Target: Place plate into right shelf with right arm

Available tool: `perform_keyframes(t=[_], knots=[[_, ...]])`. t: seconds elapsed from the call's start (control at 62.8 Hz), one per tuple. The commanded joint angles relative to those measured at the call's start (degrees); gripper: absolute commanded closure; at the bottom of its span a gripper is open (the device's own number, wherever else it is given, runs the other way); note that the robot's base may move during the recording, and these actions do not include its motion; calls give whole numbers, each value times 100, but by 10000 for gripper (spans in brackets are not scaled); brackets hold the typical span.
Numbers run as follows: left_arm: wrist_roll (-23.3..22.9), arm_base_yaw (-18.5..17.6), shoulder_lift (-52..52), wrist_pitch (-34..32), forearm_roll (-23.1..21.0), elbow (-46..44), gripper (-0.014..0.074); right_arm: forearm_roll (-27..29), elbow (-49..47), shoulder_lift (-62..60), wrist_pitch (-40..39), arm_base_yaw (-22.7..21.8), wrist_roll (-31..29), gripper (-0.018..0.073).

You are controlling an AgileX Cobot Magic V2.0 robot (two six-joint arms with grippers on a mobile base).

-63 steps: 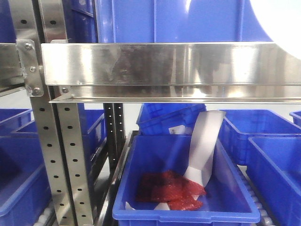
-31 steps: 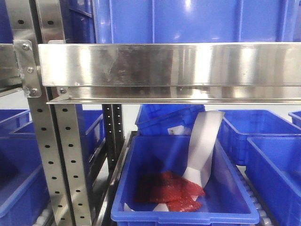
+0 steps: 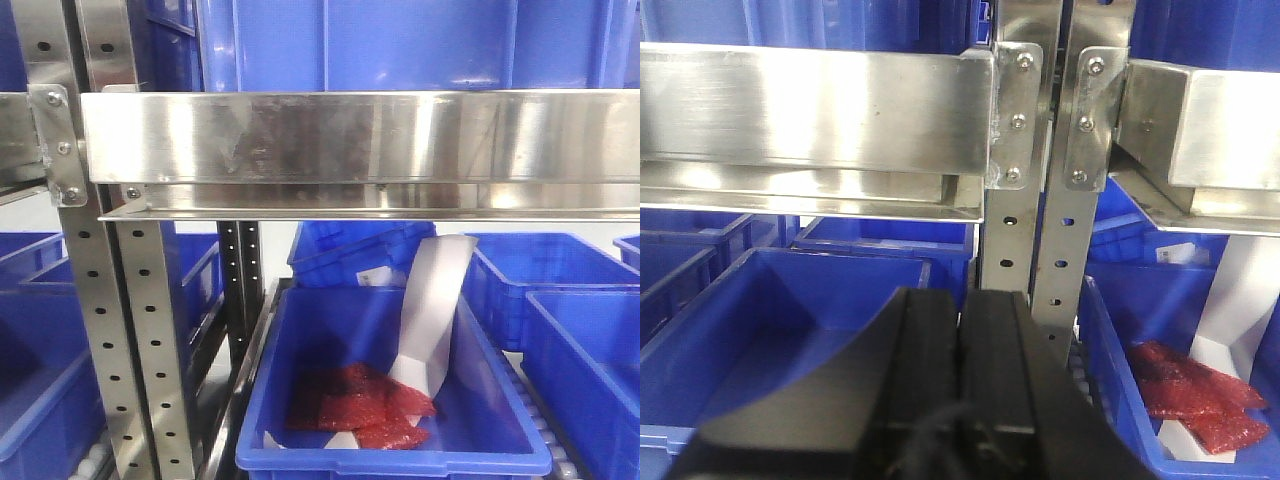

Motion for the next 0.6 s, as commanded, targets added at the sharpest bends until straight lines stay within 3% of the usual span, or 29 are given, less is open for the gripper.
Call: perform_keyframes(t=[0.0,0.207,0.271,0.462,0.589], knots=[[16,-44,-9,-496,-24,48,643,-48,-600,510,-606,195,-46,503],[16,-44,-9,-496,-24,48,643,-117,-1302,1522,-622,307,-46,482],[16,-44,-9,-496,-24,48,643,-117,-1422,1651,-410,307,-46,421],[16,-44,-9,-496,-24,48,643,-117,-1492,1738,-109,334,-40,64],[16,-44,-9,-496,-24,48,643,-111,-1492,1738,-114,325,-30,93]])
